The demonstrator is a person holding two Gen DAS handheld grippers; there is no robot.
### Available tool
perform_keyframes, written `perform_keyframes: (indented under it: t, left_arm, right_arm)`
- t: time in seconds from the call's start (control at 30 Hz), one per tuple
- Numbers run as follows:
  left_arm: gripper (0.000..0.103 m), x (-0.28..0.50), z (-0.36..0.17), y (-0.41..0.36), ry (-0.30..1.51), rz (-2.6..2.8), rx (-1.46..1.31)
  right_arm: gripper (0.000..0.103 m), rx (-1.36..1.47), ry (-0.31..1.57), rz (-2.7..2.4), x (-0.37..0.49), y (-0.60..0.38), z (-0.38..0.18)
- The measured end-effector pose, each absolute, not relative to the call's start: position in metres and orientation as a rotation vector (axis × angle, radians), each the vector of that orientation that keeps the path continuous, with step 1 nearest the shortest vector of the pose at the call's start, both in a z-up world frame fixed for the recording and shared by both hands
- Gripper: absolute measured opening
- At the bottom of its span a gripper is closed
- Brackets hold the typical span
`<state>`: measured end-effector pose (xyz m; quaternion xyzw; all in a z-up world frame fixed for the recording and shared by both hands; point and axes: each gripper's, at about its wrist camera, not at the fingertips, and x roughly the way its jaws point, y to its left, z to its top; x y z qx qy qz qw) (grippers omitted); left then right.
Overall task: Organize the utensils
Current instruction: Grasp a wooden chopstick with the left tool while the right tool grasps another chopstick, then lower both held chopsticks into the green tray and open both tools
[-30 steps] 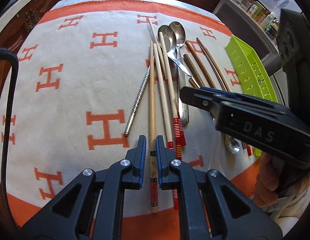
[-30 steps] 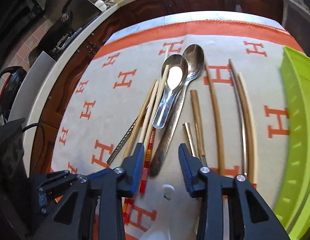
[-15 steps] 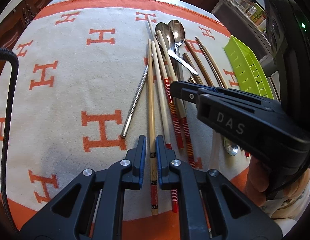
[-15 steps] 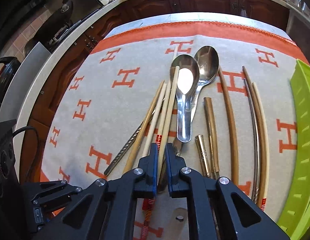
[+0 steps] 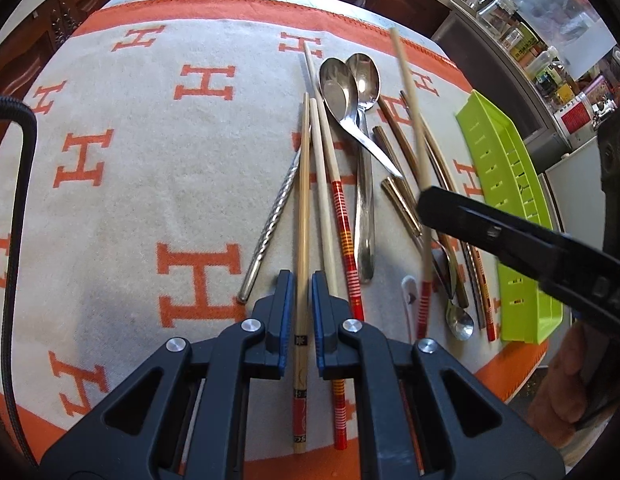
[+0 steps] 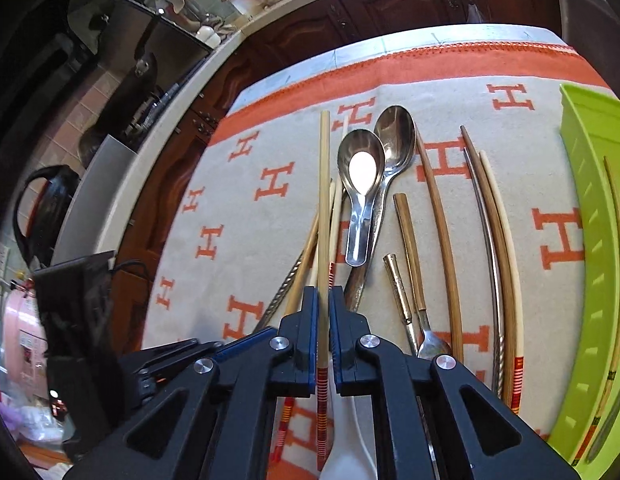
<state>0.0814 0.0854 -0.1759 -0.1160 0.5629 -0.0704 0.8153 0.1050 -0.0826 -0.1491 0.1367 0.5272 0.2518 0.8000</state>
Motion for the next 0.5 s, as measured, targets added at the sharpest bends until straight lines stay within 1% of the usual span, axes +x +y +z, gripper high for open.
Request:
perform_keyframes:
  t: [0.23,0.37,0.5]
  left_arm:
    - [0.004,0.075,-0.163,0.084,1.155,-0.08,-0.237]
    - [0.004,0.065,-0.133,0.078,1.095,-0.09,-0.238]
    - [0.004,0.06,-0.1,0.056,1.042,-0.145,-0.218]
  right_arm:
    - [0.006,0.39,1.073,0.571,0.093,-0.114,-0.125]
    - [0.006,0.428,1.038,0.573,0.086,-0.138,-0.11]
    - [0.006,0.444,1.013,0.548,0.078,-0.166,-0.098]
